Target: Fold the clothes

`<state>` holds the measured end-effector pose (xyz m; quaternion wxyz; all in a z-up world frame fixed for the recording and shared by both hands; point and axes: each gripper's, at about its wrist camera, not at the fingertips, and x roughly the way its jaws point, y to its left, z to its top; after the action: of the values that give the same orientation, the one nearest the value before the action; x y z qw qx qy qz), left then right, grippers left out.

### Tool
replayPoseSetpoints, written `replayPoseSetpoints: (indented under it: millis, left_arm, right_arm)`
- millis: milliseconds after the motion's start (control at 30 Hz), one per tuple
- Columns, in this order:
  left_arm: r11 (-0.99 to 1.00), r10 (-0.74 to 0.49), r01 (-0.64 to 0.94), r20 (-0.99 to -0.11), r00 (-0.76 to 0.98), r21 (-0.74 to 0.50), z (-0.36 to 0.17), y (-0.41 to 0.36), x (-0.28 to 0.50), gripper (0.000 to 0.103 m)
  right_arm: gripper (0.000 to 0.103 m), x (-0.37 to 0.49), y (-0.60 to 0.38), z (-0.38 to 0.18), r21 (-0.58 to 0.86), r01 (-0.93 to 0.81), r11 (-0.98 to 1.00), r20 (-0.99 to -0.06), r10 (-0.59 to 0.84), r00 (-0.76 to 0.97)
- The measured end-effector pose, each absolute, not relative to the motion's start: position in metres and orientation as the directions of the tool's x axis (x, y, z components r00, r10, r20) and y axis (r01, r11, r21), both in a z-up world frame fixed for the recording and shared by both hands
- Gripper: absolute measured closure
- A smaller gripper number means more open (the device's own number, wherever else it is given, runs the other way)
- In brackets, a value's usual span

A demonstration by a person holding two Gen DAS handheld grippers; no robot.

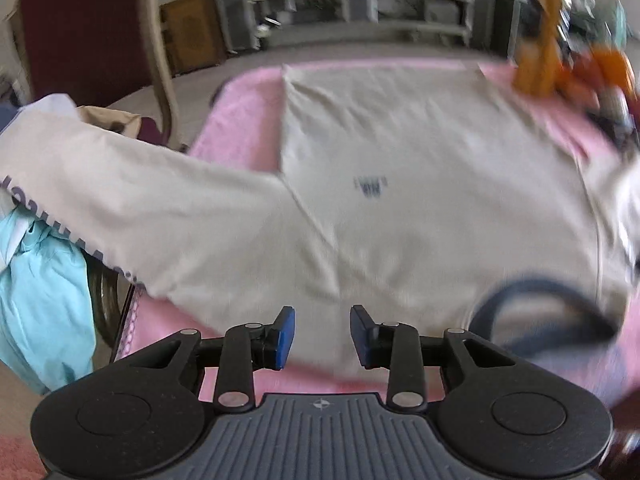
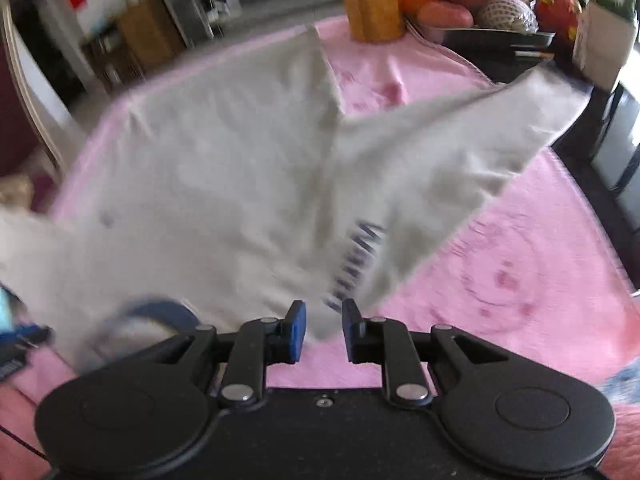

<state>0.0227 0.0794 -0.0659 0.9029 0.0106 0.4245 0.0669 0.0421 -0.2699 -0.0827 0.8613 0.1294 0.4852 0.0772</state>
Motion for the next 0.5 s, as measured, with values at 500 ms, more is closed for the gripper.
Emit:
replayPoseSetpoints:
  millis: [500]
  left_arm:
    - [0.982,0.069,0.099,-0.799,0.598,0.159,-0.099,0.018,0.041,0.069]
  right_arm:
    - [0.084,0.078,-0.195,-0.103,0.304,-0.163,0.939,-0.814,0.345,0.468]
